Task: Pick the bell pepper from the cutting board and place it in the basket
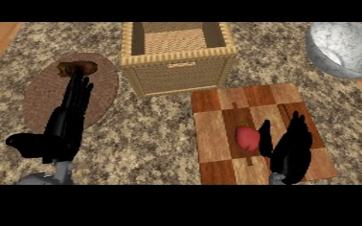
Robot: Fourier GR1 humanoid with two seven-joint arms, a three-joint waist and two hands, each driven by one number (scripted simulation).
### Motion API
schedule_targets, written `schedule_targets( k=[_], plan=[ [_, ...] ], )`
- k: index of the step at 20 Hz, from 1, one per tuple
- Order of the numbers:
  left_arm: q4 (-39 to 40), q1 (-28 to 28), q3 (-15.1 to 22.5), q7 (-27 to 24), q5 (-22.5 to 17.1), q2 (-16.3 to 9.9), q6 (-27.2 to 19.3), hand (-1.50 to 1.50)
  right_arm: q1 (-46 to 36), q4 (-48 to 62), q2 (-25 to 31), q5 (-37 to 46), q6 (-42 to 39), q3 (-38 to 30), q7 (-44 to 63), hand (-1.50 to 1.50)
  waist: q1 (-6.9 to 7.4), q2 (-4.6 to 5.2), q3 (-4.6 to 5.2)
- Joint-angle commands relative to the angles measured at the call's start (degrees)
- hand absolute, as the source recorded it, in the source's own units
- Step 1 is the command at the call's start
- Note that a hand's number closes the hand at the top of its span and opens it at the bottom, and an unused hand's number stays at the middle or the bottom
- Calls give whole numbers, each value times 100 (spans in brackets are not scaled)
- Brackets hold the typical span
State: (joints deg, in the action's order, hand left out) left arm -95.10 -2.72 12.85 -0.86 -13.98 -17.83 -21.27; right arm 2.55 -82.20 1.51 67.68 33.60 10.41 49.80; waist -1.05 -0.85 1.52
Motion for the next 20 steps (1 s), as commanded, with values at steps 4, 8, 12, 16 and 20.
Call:
schedule_targets(
  k=[4, 8, 12, 16, 20],
  plan=[
    [-20, 53, 0, -35, -20, 17, 33, 0, -441, -671, -147, 1182, -1876, 389, 2108, -150, 78, -1, -61],
    [-123, 115, 140, 17, 37, 91, -4, 0, -702, -1213, -148, 1545, -2857, 728, 3068, -150, 96, -14, -98],
    [-41, 23, 47, -6, 92, 80, -56, 0, -740, -1732, -149, 1708, -3595, 1093, 3531, -150, 66, 22, -120],
    [89, 8, 106, -101, 155, 201, -79, 0, -744, -2072, -149, 1688, -3941, 1178, 3541, -150, 56, 56, -130],
    [-6, 275, 140, -295, 81, 200, 100, 0, -680, -2352, -149, 1791, -4126, 1375, 3542, -150, 119, 58, -132]
  ],
)
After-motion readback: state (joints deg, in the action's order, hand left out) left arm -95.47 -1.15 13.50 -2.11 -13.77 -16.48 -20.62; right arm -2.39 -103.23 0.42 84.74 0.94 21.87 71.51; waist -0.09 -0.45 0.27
